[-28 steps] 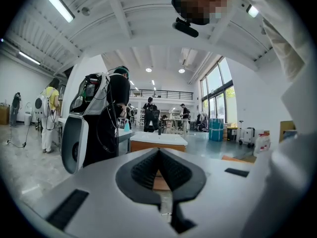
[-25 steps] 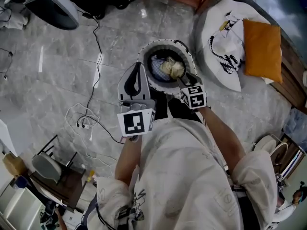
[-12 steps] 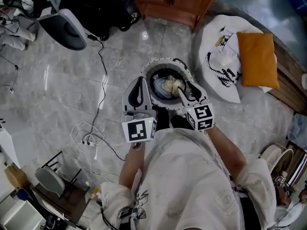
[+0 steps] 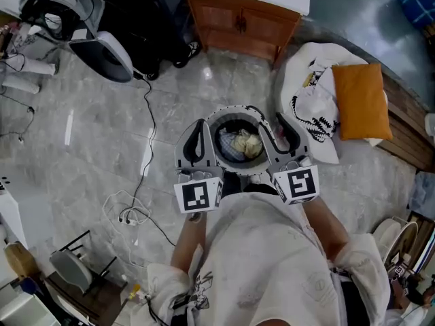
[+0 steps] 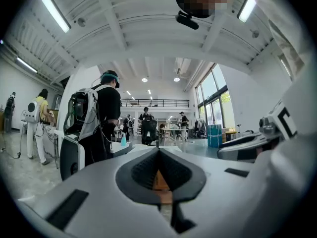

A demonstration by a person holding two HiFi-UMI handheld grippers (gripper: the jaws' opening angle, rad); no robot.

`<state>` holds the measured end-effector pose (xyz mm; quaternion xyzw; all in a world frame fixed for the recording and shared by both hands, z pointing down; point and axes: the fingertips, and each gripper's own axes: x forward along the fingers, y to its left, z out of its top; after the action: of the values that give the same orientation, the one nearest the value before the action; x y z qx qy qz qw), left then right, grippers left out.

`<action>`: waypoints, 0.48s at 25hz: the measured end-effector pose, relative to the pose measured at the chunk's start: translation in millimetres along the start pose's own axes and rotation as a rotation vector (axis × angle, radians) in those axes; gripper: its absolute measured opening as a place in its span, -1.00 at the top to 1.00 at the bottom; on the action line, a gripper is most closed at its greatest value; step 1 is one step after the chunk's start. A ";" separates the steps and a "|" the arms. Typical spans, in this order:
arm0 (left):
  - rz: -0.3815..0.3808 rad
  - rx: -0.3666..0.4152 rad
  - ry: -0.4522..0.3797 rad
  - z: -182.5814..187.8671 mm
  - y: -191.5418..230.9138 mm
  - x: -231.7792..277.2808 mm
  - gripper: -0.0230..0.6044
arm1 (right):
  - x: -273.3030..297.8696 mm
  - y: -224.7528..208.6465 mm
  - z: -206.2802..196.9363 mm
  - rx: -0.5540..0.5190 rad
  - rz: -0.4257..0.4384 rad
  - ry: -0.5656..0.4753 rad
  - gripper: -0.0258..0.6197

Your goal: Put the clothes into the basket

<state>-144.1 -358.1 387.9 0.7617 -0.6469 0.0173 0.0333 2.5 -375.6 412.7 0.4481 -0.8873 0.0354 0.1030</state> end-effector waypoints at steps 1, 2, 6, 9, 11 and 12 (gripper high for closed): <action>0.000 0.002 -0.011 6.0 0.6 0.8 0.92 | -1.8 -1.5 9.9 -0.006 -0.005 -0.025 0.41; 0.000 0.004 -0.022 11.8 1.0 1.4 0.92 | -3.5 -3.3 18.9 -0.009 -0.011 -0.047 0.41; -0.004 0.029 -0.056 29.6 0.2 6.6 0.92 | -3.1 -11.9 41.9 -0.005 -0.029 -0.107 0.41; -0.006 0.042 -0.072 36.6 -0.4 7.4 0.92 | -2.2 -16.3 49.3 -0.003 -0.046 -0.130 0.44; -0.005 0.044 -0.078 40.6 0.0 4.2 0.92 | -4.6 -18.2 53.6 -0.002 -0.065 -0.142 0.53; -0.004 0.044 -0.081 42.3 0.4 2.9 0.92 | -5.7 -19.8 55.5 0.002 -0.075 -0.148 0.56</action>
<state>-144.7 -364.1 345.9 0.7635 -0.6457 0.0008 -0.0096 13.3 -391.6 356.7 0.4823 -0.8752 -0.0007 0.0381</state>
